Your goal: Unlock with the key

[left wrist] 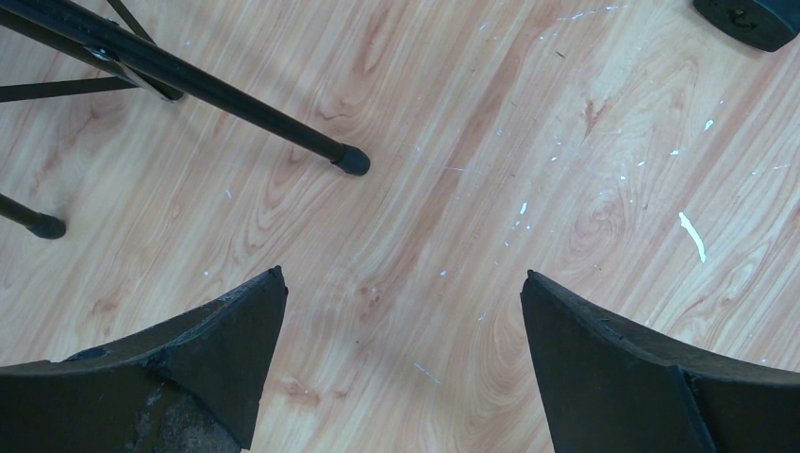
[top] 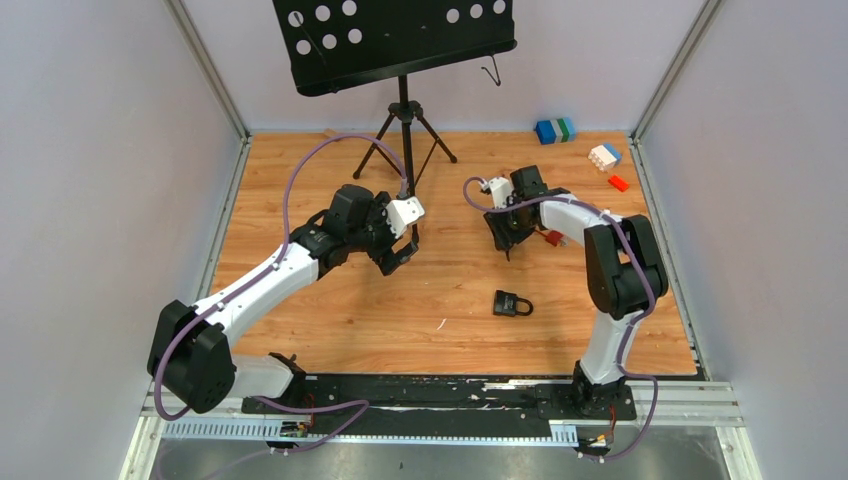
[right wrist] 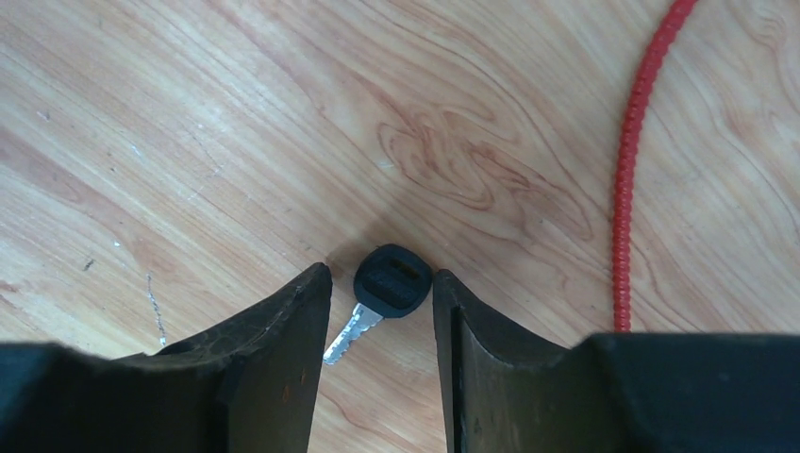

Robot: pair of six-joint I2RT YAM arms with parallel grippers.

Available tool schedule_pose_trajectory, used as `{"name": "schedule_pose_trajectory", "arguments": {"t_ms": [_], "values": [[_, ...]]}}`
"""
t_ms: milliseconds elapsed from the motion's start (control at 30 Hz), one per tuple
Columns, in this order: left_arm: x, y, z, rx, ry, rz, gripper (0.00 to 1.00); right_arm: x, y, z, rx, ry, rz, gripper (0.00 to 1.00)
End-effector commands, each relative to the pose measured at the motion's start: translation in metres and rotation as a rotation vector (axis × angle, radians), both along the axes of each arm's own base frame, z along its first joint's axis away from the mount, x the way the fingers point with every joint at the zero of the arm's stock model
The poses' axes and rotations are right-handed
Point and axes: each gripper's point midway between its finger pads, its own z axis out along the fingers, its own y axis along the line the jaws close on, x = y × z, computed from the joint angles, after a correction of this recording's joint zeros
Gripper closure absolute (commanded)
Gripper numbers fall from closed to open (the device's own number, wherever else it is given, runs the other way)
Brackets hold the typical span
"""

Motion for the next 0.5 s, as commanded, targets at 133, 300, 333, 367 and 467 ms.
{"name": "schedule_pose_trajectory", "arguments": {"t_ms": [133, 300, 333, 367, 467], "values": [[0.003, -0.001, 0.023, -0.03, -0.053, -0.001, 0.0, -0.019, -0.001, -0.012, -0.075, 0.025, 0.017, 0.52], [0.002, 0.0, 0.025, -0.029, -0.057, 0.001, 0.0, -0.023, -0.008, -0.011, -0.111, 0.012, 0.014, 0.49], [0.002, 0.0, 0.026, -0.03, -0.059, 0.002, 0.0, -0.024, -0.009, -0.011, -0.114, 0.011, 0.015, 0.5], [0.002, 0.0, 0.026, -0.03, -0.058, 0.0, 0.0, -0.024, -0.009, -0.011, -0.115, 0.011, 0.018, 0.52], [0.001, 0.0, 0.025, -0.028, -0.056, 0.001, 0.0, -0.026, -0.01, -0.012, -0.12, 0.018, 0.019, 0.57]]}}
